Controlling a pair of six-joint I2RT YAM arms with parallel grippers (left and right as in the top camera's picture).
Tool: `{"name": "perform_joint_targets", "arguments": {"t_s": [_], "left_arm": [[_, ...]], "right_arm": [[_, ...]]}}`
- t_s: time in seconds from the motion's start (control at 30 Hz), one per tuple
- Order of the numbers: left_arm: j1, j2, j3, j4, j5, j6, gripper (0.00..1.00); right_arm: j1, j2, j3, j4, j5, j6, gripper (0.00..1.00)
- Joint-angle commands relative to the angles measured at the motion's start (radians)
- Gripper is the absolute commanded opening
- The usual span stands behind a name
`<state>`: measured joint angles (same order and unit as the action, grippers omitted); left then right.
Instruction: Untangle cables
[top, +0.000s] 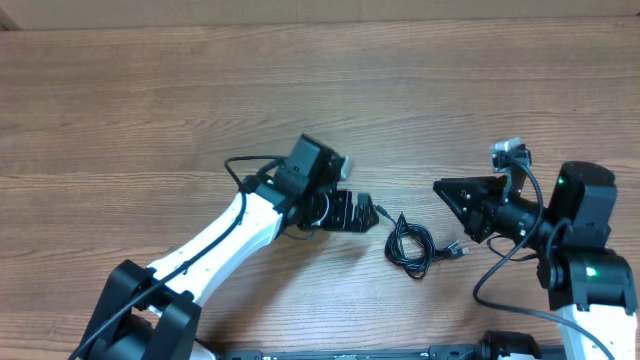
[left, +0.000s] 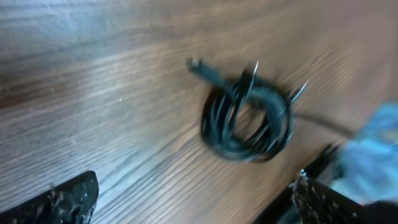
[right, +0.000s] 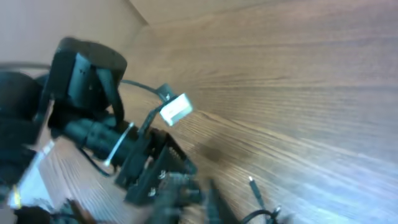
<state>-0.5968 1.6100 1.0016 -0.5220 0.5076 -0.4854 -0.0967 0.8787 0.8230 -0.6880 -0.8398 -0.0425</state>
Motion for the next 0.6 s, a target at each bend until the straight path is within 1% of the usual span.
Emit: {"name": "perform_joint_targets", "arguments": {"t_s": [0.0, 0.07, 0.13, 0.23, 0.3, 0.4, 0.47, 0.5, 0.57], "left_arm": [[-0.068, -0.021, 0.011, -0.035, -0.106, 0.216, 1.00], [-0.118, -0.021, 0.011, -0.055, -0.227, 0.240, 1.00], [-0.170, -0.021, 0.011, -0.059, -0.349, 0.266, 1.00], [-0.235, -0.021, 0.011, -0.049, -0.483, 0.288, 1.00], [-0.262, -0.021, 0.011, -0.043, -0.507, 0.286, 1.00], [-0.288, -0.021, 0.011, -0.032, -0.507, 0.230, 1.00], [-0.307, -0.021, 0.011, -0.021, -0.512, 0.227, 1.00], [-0.319, -0.021, 0.011, -0.011, -0.525, 0.227, 1.00], [-0.354, -0.021, 0.011, 0.014, -0.597, 0.229, 1.00]], "right_arm": [[0.003, 0.008, 0.014, 0.013, 0.002, -0.002, 0.57], [0.003, 0.009, 0.014, 0.014, 0.011, -0.001, 1.00], [0.003, 0.008, 0.014, 0.014, 0.059, 0.034, 1.00], [0.002, 0.008, 0.014, 0.015, 0.187, 0.158, 1.00], [0.001, 0.008, 0.014, 0.015, 0.251, 0.229, 1.00], [0.001, 0.008, 0.014, 0.020, 0.275, 0.267, 1.00], [0.001, 0.008, 0.014, 0.025, 0.278, 0.287, 1.00], [0.001, 0.008, 0.014, 0.028, 0.279, 0.295, 1.00], [0.001, 0.008, 0.014, 0.029, 0.279, 0.305, 1.00]]}}
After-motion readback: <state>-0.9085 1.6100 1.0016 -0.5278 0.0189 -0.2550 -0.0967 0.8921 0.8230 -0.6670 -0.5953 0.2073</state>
